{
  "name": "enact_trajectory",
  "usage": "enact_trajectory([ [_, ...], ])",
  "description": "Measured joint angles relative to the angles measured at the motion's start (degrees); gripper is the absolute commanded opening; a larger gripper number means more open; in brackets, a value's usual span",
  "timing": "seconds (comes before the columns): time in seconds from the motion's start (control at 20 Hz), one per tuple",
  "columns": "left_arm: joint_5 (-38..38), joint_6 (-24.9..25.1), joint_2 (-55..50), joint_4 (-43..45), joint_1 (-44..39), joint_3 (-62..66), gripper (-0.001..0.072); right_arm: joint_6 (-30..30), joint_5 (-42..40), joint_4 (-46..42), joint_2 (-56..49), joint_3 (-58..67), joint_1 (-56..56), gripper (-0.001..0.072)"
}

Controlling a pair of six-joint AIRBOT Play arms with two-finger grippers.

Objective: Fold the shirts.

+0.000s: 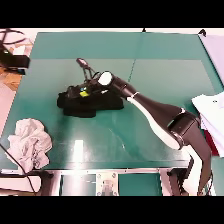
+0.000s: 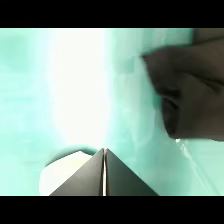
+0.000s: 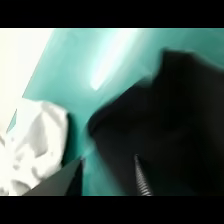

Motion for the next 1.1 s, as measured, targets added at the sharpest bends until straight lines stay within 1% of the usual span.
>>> enact_trajectory([
  [0.1,-0.1,0.6,0.5,-1.9,2.1,0.0,0.0027,1.3,3.5,-0.6,1.9,0.0,-5.6,0.0352],
  [0.15,-0.1,0.8,0.8,-2.5,2.8,0.0,0.0027,2.0,6.4,-1.5,3.3,0.1,-9.2,0.0355],
  [0.2,-0.1,0.9,1.0,-3.1,3.3,0.0,0.0027,3.1,9.3,-2.7,4.5,0.0,-12.7,0.0381],
  [0.25,-0.1,1.1,1.0,-3.9,3.6,0.0,0.0027,4.0,12.6,-4.3,5.8,-0.3,-16.6,0.049],
  [0.3,0.0,1.2,1.1,-4.5,3.9,0.0,0.0027,4.8,15.2,-5.7,7.0,-0.9,-20.0,0.0572],
  [0.35,0.2,1.3,1.2,-5.0,4.1,0.0,0.0027,5.5,17.7,-6.6,8.2,-2.3,-23.3,0.0608],
  [0.45,0.6,1.3,1.2,-5.6,4.3,0.0,0.0027,6.3,21.8,-7.9,9.7,-6.3,-27.9,0.0609],
  [0.55,0.7,1.2,1.3,-5.9,4.5,0.0,0.0027,6.8,22.6,-8.7,10.2,-11.9,-30.4,0.0609],
  [0.65,1.1,0.7,1.3,-6.2,4.5,0.0,0.0027,6.5,22.2,-7.8,9.8,-17.5,-30.8,0.0609],
  [0.8,1.4,-0.1,1.3,-6.2,4.6,0.0,0.0027,4.1,20.1,-3.1,7.2,-22.5,-29.0,0.0609],
  [0.95,1.4,-0.5,1.3,-6.4,4.6,0.0,0.0027,1.0,18.1,4.8,4.7,-24.2,-25.6,0.0609],
  [1.0,1.3,-0.7,1.3,-6.4,4.6,0.0,0.0027,0.2,17.6,6.7,4.3,-24.3,-24.5,0.0589],
  [1.05,1.1,-0.9,1.3,-6.4,4.6,0.0,0.0027,-0.3,17.0,7.8,3.9,-24.2,-23.4,0.0267],
  [1.1,1.0,-0.9,1.3,-6.5,4.5,0.0,0.0027,-0.7,16.1,8.2,3.5,-23.8,-22.5,0.0051],
])
